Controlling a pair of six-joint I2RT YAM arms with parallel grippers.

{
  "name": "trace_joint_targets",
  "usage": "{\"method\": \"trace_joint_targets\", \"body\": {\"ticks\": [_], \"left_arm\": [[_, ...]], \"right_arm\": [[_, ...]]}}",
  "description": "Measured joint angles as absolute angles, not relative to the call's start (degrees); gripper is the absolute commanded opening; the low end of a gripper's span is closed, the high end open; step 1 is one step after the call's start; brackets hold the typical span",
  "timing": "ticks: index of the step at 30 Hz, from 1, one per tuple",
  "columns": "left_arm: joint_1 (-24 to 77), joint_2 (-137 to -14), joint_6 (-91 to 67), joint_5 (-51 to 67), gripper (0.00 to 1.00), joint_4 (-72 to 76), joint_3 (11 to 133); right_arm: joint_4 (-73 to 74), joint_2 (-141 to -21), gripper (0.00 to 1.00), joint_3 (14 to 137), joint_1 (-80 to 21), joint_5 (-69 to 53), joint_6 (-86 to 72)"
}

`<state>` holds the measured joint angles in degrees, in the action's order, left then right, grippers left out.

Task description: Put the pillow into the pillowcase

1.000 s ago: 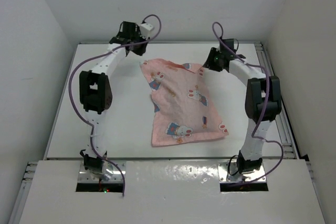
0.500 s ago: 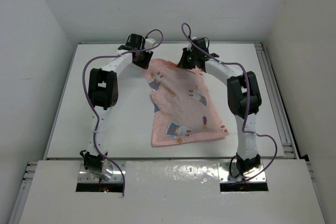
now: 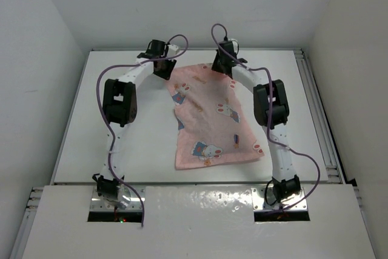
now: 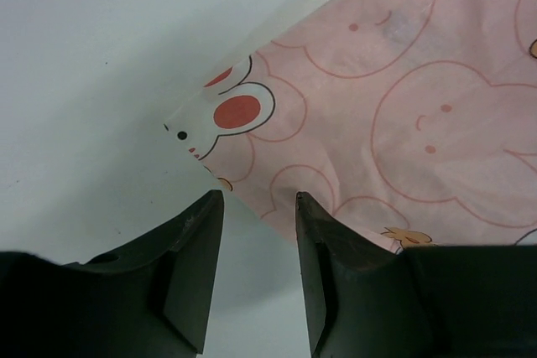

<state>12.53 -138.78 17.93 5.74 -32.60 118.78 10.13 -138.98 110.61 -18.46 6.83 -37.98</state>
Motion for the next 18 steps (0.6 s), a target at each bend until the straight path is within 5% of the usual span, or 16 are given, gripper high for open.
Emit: {"method": "trace_joint_targets", "body": {"ticks": [3,7,11,13,18], "left_arm": [[12.6,-139.3,18.0,4.6,0.42,-32.6,118.8],[12.6,-140.4,18.4,3.4,0.66,-32.7,119.1],[12.6,-140.7,18.9,3.3,0.79,-32.8,119.8],[12.6,-140.4,19.1,3.5,0.84,-32.8,119.8],[12.6,-139.0,19.2,4.4,0.89,-37.1,122.1]], "right_arm": [[6.5,-142.0,0.00,116.5,-17.0,12.2,-38.2],[4.3,-148.5,0.00,125.5,-15.0,17.3,-37.0],[4.1,-150.5,0.00,123.8,-13.0,20.8,-34.6],[4.3,-150.2,0.14,121.4,-11.7,21.4,-33.7],[4.9,-137.7,0.72,104.2,-9.0,17.3,-29.7]]}}
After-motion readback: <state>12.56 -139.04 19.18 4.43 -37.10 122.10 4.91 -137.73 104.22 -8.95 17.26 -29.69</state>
